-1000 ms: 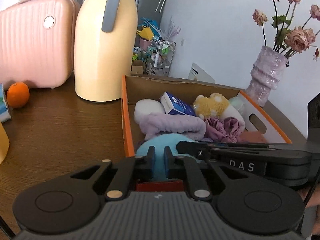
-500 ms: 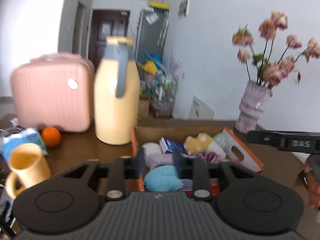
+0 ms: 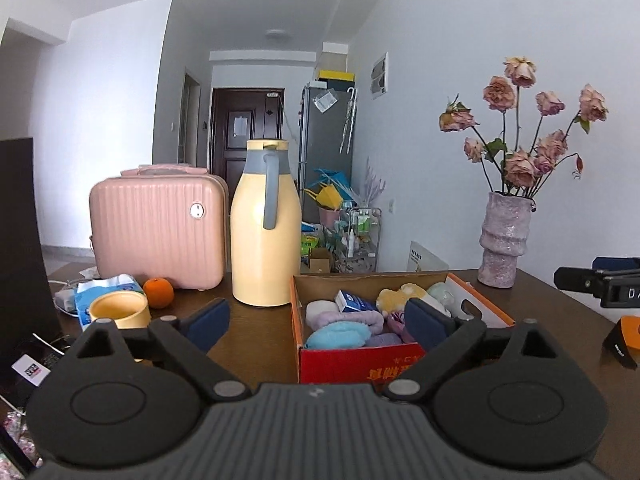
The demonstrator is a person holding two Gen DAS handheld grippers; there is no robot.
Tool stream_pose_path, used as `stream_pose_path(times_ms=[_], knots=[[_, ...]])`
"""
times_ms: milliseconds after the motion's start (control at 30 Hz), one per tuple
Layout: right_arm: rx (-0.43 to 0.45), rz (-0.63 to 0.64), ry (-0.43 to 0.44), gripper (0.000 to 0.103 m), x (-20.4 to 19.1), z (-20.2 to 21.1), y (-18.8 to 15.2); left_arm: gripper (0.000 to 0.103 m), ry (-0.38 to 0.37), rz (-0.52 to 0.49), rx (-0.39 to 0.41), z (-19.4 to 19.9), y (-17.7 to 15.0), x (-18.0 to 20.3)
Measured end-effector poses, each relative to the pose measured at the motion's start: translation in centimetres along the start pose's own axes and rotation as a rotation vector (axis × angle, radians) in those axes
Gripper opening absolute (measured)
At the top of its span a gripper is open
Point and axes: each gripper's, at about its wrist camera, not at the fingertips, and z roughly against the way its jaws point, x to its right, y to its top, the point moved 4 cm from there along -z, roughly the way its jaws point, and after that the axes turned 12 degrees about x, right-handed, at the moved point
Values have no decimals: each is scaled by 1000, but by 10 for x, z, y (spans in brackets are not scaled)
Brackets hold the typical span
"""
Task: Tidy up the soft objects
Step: 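Withdraw both tools from the box toward the remaining table items, then grasp the wrapped snack with the left gripper while the right grasps the white triangle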
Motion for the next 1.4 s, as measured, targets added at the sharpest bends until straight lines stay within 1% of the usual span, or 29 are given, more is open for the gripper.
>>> stream_pose_path(times_ms=[167,300,400,467,567,633,700,733,800,867,900,933,967,1033,1133,1167,1233,1267,1333,1400], knots=[[37,-1,-24,97,-1,34,-7,103,15,-20,23,38,-11,5],[53,3,-11,98,-8,74,-32,103,-4,-7,13,82,-39,11],[30,36,12,98,-21,109,-61,103,-11,25,-27,113,-66,10],[11,39,30,98,-28,133,-81,103,-1,47,-65,126,-82,6],[-36,-6,46,98,-32,160,-113,103,39,74,-170,129,-106,-3],[-88,-57,47,98,-32,164,-131,103,48,70,-197,122,-112,-6],[-134,-72,53,96,-33,158,-141,103,57,66,-194,113,-112,-6],[-148,-66,53,95,-34,154,-144,102,52,74,-189,109,-111,-5],[-147,-57,34,93,-33,148,-145,96,32,97,-195,97,-111,-4],[-149,-62,37,85,-29,139,-145,82,12,94,-222,81,-113,1],[-154,-69,43,84,-27,134,-145,78,3,87,-235,70,-115,4],[-162,-72,46,81,-25,128,-144,71,-5,80,-248,57,-116,7],[-173,-66,47,77,-22,118,-144,67,-13,78,-255,44,-116,9],[-192,-31,51,72,-17,97,-143,66,-26,89,-254,13,-116,12],[-214,26,61,71,-11,62,-141,58,-10,103,-279,-33,-120,10],[-224,41,65,69,-9,50,-142,54,-12,111,-294,-47,-122,10],[-240,59,81,66,-6,28,-143,50,-20,117,-328,-75,-126,10],[-252,67,96,62,-6,15,-144,49,-30,118,-333,-85,-127,11],[-265,71,118,60,-5,-3,-144,49,-30,117,-355,-106,-132,12],[-278,63,153,53,-5,-20,-145,46,-26,121,-369,-120,-136,14]])
